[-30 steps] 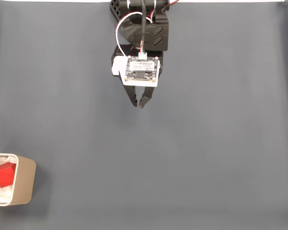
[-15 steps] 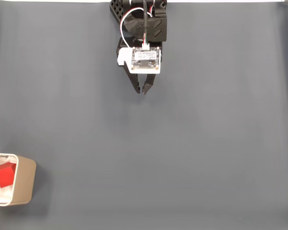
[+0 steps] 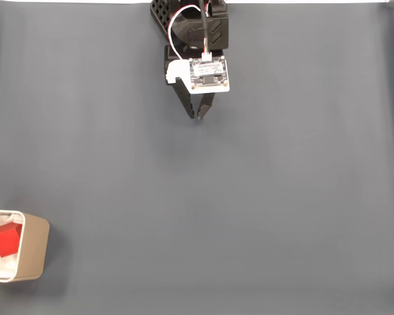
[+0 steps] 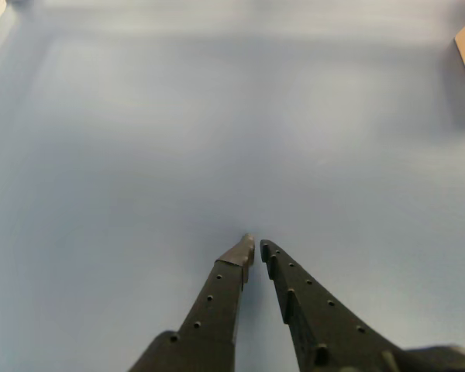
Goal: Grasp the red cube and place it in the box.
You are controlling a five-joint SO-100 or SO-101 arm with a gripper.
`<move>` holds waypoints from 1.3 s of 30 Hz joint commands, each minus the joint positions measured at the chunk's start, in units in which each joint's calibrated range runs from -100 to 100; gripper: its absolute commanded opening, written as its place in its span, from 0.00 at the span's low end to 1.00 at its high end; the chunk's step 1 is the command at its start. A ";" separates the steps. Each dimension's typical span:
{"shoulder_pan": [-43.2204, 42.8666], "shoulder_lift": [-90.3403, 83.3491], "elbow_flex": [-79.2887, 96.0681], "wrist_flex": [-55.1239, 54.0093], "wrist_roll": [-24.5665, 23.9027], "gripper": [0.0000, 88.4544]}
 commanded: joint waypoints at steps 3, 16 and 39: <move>-1.08 -3.31 0.81 6.65 0.24 0.00; -0.37 -8.08 0.81 18.78 -0.24 0.00; 1.48 -8.42 0.81 23.95 -0.54 0.02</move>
